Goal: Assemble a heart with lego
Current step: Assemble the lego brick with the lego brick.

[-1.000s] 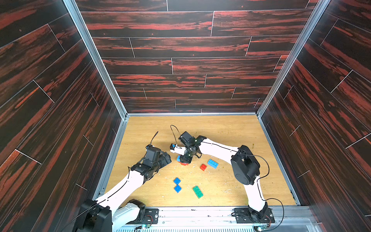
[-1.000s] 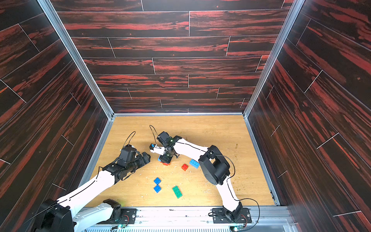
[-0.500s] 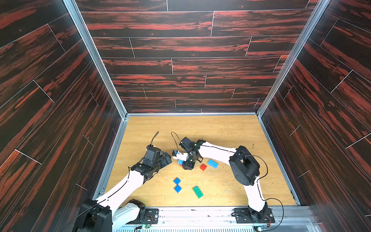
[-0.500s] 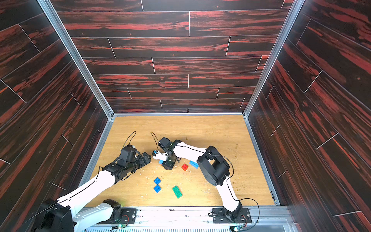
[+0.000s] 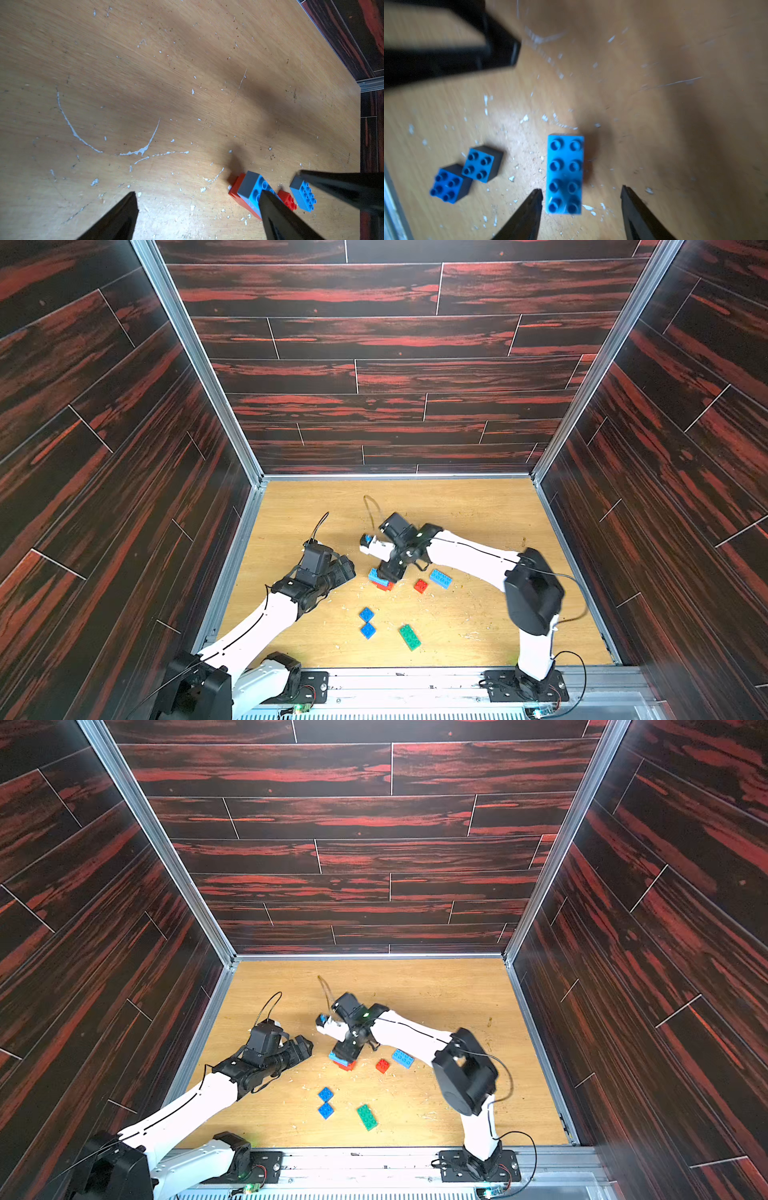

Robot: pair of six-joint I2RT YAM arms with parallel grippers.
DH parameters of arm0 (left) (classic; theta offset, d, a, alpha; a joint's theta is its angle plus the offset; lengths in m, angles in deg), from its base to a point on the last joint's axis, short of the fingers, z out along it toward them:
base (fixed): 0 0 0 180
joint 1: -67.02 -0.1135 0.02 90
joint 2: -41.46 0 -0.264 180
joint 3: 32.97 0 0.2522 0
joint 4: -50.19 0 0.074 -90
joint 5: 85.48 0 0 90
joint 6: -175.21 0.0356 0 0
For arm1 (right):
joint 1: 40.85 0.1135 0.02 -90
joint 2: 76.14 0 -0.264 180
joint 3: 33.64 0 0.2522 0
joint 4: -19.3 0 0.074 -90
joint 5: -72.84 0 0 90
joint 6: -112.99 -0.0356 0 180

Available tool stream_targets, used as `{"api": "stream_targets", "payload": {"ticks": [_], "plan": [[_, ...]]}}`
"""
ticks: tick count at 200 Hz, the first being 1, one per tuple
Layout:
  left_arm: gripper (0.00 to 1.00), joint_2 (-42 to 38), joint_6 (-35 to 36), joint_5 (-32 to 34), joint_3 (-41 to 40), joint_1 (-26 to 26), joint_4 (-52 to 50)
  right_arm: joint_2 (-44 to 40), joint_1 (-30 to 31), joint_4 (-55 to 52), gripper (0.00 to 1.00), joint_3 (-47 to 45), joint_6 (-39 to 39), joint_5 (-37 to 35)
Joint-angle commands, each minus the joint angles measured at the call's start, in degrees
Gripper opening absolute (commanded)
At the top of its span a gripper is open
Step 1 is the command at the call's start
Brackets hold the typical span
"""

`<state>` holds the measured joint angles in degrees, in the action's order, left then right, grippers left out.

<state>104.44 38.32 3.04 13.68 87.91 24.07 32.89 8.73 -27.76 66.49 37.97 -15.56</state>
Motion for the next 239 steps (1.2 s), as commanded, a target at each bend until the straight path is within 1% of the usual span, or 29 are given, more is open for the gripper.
{"api": "stream_targets", "payload": {"ticks": [1,37,69,95,124,136,160,186,224,239], "plan": [[0.95,1.0,0.8,-1.2,1.9,-0.3,0.3,1.4,-0.8,0.6,0.65,-0.7,-4.4,-2.3],[0.92,4.3,1.3,-4.7,3.8,-0.3,0.2,4.6,-0.7,-0.8,0.65,1.0,-5.3,-1.8],[0.91,5.4,1.6,-5.9,3.9,-0.3,1.0,6.1,-0.7,-2.1,0.65,2.3,-5.4,-4.0],[0.90,5.8,1.6,-6.3,4.1,-0.3,0.9,6.8,-0.5,-3.3,0.65,2.7,-4.5,-2.7],[0.89,5.5,1.9,-6.5,3.9,-0.3,0.5,5.1,-0.3,-2.7,0.65,1.8,-4.5,-3.5],[0.89,5.3,1.9,-6.4,3.9,-0.3,0.4,4.7,0.2,-3.4,0.65,2.2,-3.9,-2.7],[0.89,4.8,1.8,-6.2,3.5,-0.3,0.4,3.6,1.7,-3.2,0.65,1.9,-3.5,-4.4],[0.89,4.6,1.8,-6.1,3.3,-0.3,0.4,2.8,1.8,-2.7,0.65,1.5,-3.4,-5.9],[0.89,4.1,1.9,-6.0,3.2,-0.3,0.1,-0.1,2.2,-0.5,0.65,-0.4,-3.4,-5.9],[0.89,3.9,1.9,-6.0,3.1,-0.3,0.0,-0.7,2.5,-0.5,0.65,-0.5,-3.5,-4.5]]}}
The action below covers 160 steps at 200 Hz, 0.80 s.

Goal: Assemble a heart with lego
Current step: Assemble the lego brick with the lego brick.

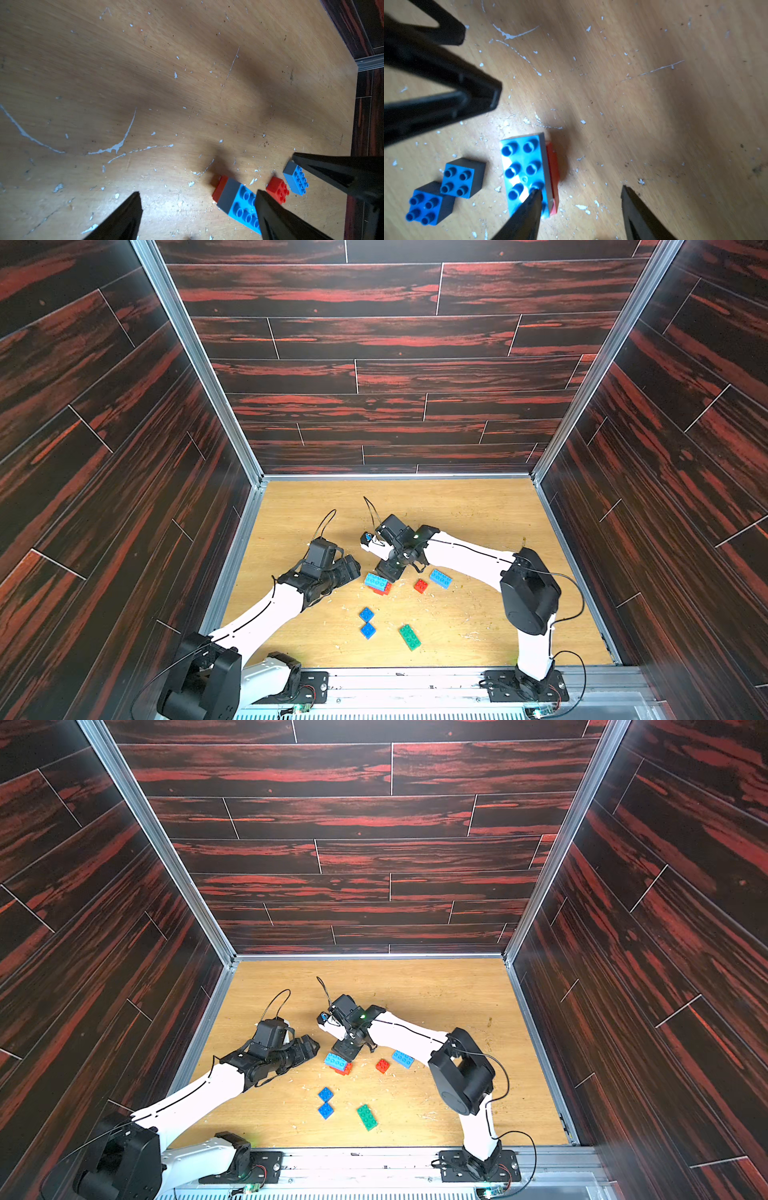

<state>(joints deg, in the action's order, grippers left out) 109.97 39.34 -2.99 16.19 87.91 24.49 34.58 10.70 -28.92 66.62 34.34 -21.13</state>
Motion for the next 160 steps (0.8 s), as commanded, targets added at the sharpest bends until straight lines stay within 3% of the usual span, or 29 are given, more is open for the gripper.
{"api": "stream_targets", "payload": {"ticks": [1,160], "plan": [[0.89,-1.6,0.9,0.0,0.6,-0.3,-0.4,-2.4,0.6,0.6,0.65,-0.6,0.2,1.1],[0.86,-1.3,1.0,-1.2,-0.3,-0.3,-0.1,0.8,2.4,1.1,0.64,-2.7,-2.7,-1.0]]}}
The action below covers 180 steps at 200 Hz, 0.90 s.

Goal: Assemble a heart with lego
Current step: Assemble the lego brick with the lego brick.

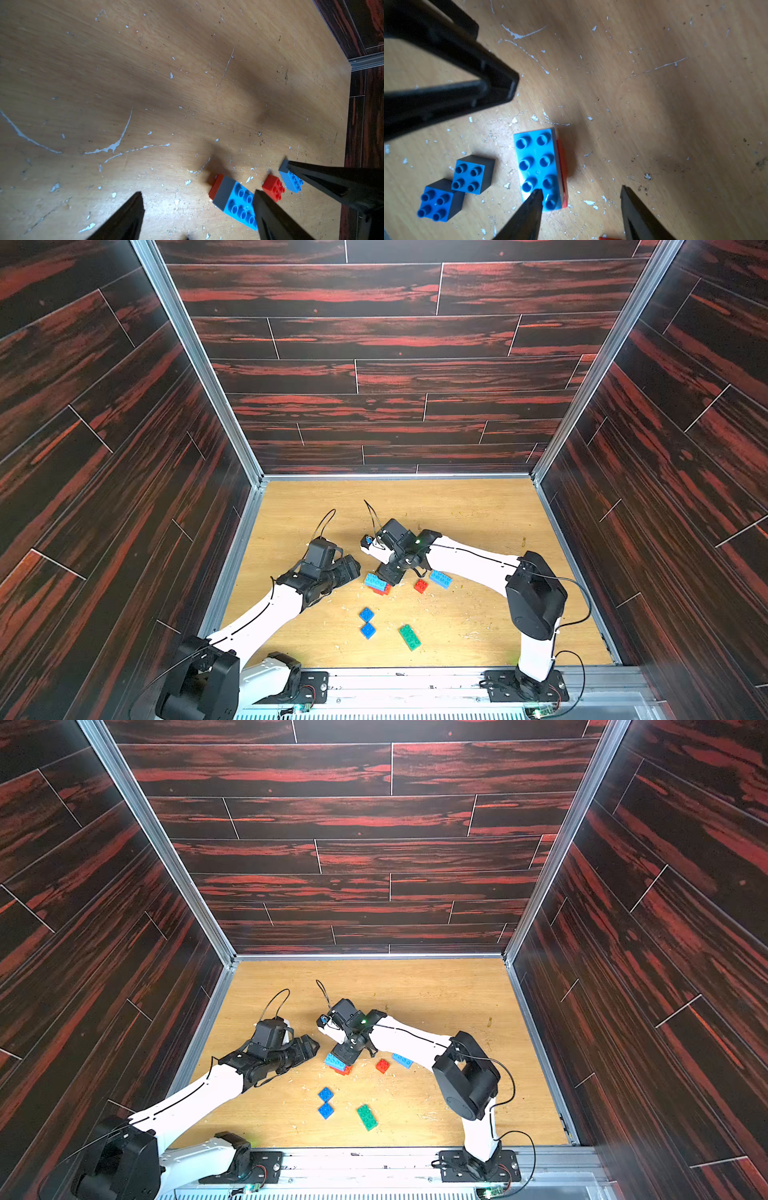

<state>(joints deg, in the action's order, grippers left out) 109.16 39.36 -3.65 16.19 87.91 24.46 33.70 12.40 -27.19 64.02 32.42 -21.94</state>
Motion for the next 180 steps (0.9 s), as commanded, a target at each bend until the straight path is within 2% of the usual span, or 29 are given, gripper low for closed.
{"api": "stream_targets", "payload": {"ticks": [1,89,142,180], "plan": [[0.86,-0.5,0.9,-0.6,-0.3,-0.3,0.0,1.7,0.7,-0.6,0.64,-0.1,-0.7,-0.2],[0.86,-0.4,1.4,-0.3,-0.4,-0.3,-0.7,2.4,1.3,-2.2,0.64,-2.2,0.1,0.6],[0.86,-0.7,1.2,-0.1,-0.7,-0.3,-1.0,3.8,0.9,-3.6,0.64,-5.0,-0.1,-2.1],[0.86,-0.3,1.3,-0.1,-0.5,-0.3,-0.9,3.7,-0.5,-3.4,0.64,-4.3,-0.9,0.0]]}}
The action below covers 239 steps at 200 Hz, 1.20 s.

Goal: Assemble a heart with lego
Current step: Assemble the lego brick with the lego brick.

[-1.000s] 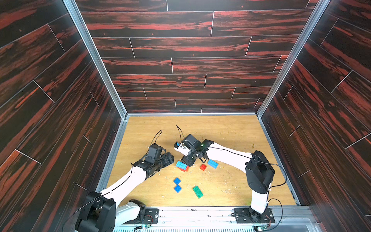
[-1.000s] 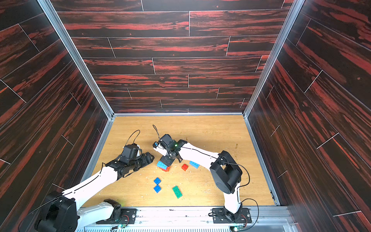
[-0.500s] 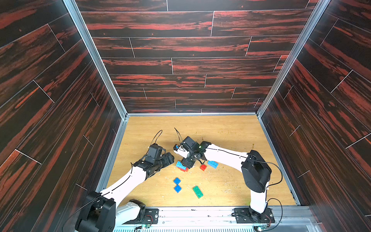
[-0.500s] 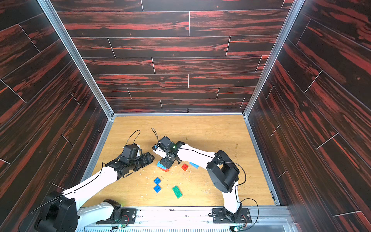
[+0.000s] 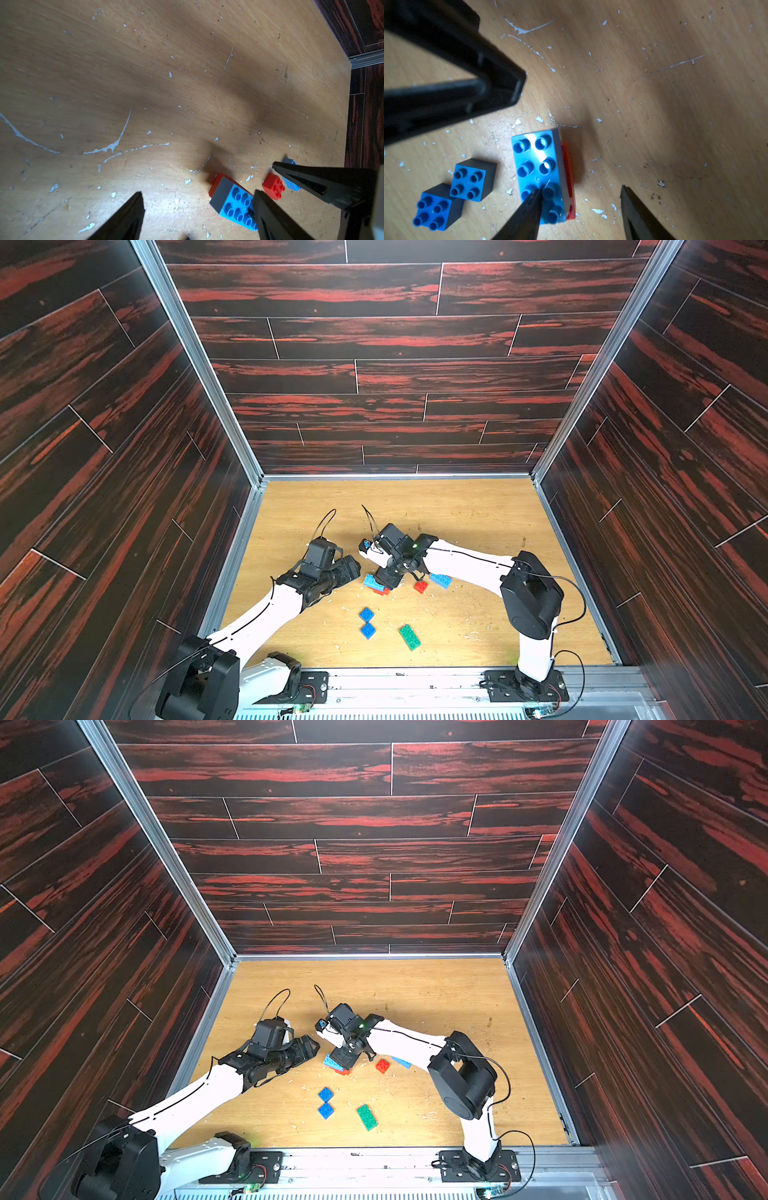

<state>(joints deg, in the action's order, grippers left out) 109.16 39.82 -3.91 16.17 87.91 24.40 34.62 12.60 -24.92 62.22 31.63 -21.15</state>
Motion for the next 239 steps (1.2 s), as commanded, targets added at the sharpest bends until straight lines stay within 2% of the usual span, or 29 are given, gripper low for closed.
{"api": "stream_targets", "payload": {"ticks": [1,107,148,199,239], "plan": [[0.86,-0.2,0.9,0.1,-0.5,-0.3,-0.8,2.8,-0.7,-5.6,0.64,-2.5,-0.2,-0.8],[0.86,0.0,0.7,0.0,-0.2,-0.2,-0.8,4.1,-2.3,-6.8,0.64,3.0,0.3,4.2],[0.85,-0.7,0.7,0.4,-0.5,-0.3,-1.6,5.5,-1.8,-8.1,0.64,3.8,0.4,1.5],[0.85,-1.3,0.6,0.3,-0.7,-0.2,-1.9,3.5,-2.1,-7.3,0.63,-1.3,0.0,-2.8],[0.85,-1.5,0.7,0.2,-0.7,-0.1,-2.0,2.7,-2.3,-6.1,0.63,-2.8,-0.8,-1.7]]}}
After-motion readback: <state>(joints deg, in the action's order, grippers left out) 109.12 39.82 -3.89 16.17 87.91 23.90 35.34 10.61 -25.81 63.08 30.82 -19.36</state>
